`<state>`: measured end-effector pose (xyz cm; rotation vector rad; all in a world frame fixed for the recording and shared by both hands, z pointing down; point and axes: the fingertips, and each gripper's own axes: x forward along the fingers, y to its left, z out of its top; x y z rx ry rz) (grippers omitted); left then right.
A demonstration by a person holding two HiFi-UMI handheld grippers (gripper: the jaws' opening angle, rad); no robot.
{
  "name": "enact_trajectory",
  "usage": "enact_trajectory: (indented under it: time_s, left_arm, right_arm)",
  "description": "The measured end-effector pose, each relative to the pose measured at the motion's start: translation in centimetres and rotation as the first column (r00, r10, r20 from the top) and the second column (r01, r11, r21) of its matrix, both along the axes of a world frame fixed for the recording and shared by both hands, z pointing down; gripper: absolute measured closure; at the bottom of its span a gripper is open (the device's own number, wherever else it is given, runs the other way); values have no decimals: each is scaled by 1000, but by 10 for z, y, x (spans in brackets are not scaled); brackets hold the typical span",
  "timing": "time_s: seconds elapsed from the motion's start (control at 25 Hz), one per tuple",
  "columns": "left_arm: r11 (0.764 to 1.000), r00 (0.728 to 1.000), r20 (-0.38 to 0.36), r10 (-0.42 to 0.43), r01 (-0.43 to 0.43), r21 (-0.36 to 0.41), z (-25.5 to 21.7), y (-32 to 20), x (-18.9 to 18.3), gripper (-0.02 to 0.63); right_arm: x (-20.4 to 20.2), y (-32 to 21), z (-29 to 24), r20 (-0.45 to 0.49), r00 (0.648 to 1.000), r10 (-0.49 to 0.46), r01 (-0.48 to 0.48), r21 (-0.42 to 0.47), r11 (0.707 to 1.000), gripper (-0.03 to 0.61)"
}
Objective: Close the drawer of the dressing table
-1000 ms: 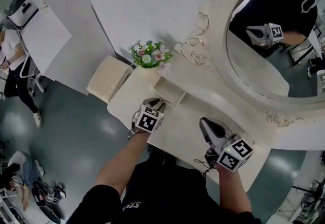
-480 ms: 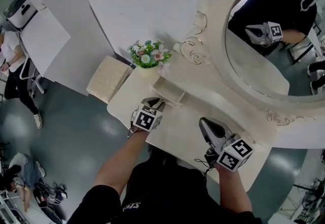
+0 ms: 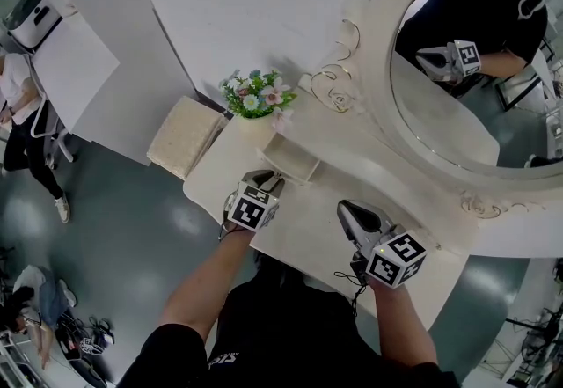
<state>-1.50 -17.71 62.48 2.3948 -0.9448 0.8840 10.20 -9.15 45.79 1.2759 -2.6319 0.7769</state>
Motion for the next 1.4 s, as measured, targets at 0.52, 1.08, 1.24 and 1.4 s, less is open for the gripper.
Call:
enact_trajectory:
  time_s: [0.52,1.08,1.24,1.4]
  left_arm:
    - [1000,997,-76,-1,1,4,-9,0,-2,511]
    - [1000,996,-87,18,-18,7,-5,2,-4,511]
    - [1000,995,-94,18,-16,22,-4,3,-4,511]
    - [999,996,-94,11,-7,40,-2,-2,-3,511]
  right_arm:
    - [-46,-60,126,-394,891,-227,187,-137,973,449]
    - [-55,-62,143,-641,725,-252,311,-21,950,514]
    - [-56,-59,143,-711,667,-223,352,36,935,515]
    - [-55,-61,142,-704,679,-207,339,51,939,514]
